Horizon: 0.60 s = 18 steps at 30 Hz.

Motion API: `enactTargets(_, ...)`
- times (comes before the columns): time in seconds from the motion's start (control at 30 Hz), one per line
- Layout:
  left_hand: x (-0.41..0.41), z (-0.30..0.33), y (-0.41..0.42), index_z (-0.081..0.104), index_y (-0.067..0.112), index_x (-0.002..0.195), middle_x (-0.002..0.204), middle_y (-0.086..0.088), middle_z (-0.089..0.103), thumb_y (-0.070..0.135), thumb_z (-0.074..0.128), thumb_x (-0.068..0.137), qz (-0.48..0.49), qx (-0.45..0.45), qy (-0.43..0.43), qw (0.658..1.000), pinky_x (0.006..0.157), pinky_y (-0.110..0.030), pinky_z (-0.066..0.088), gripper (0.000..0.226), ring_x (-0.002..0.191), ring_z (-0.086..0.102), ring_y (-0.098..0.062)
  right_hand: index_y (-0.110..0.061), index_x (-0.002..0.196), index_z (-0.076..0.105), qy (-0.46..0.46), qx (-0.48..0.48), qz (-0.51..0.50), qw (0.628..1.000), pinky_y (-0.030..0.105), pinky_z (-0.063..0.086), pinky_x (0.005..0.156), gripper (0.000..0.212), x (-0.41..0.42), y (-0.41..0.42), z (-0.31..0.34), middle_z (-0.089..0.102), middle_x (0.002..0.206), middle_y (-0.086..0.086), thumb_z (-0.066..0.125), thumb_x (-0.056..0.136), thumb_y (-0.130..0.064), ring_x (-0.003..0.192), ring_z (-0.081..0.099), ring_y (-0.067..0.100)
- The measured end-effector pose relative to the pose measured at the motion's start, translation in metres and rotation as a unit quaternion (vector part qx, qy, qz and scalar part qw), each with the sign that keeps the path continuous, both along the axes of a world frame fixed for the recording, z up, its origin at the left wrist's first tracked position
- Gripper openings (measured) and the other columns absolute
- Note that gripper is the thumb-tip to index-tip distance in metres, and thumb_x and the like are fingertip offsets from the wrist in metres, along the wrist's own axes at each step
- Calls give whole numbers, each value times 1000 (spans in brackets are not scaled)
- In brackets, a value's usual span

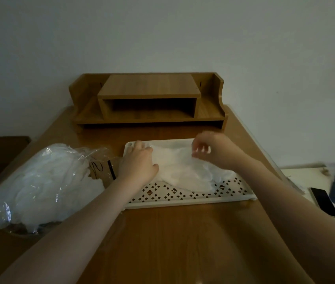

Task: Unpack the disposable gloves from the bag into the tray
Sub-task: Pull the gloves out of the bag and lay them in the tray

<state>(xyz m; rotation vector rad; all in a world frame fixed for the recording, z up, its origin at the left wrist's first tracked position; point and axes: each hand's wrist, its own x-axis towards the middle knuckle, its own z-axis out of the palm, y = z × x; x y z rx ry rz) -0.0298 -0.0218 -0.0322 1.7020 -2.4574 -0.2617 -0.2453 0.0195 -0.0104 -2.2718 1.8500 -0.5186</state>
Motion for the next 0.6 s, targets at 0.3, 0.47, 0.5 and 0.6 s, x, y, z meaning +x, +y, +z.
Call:
enactTargets(0.3,-21,-7,16,21,12,149,159,-4,8,42,30,101,-195,35,-35,979,116,-32,9,57,145,9,-18,-22,108,61,240,60,20,969,29,44,84,19,26,30,-8,60,108,-3,51,94,-29,96,56,19)
enactTargets(0.47,-9,-17,10,5,19,151,159,-2,-1,52,30,98,-188,56,-92,976,117,-34,7,68,146,5,-19,-17,101,61,216,49,-28,975,35,51,82,17,23,32,-9,62,99,1,45,94,-19,88,57,20)
enactTargets(0.5,-8,-16,9,9,19,151,159,-1,2,48,30,99,-187,54,-81,978,116,-33,8,64,146,8,-18,-17,100,60,202,51,-31,977,35,52,82,16,21,33,-8,61,100,1,46,94,-19,88,57,19)
enactTargets(0.6,-7,-14,9,21,21,150,159,0,11,38,29,102,-184,49,-50,980,115,-32,15,52,144,17,-17,-17,104,59,167,48,-35,984,35,52,82,18,21,37,-7,60,108,1,51,94,-29,91,58,19)
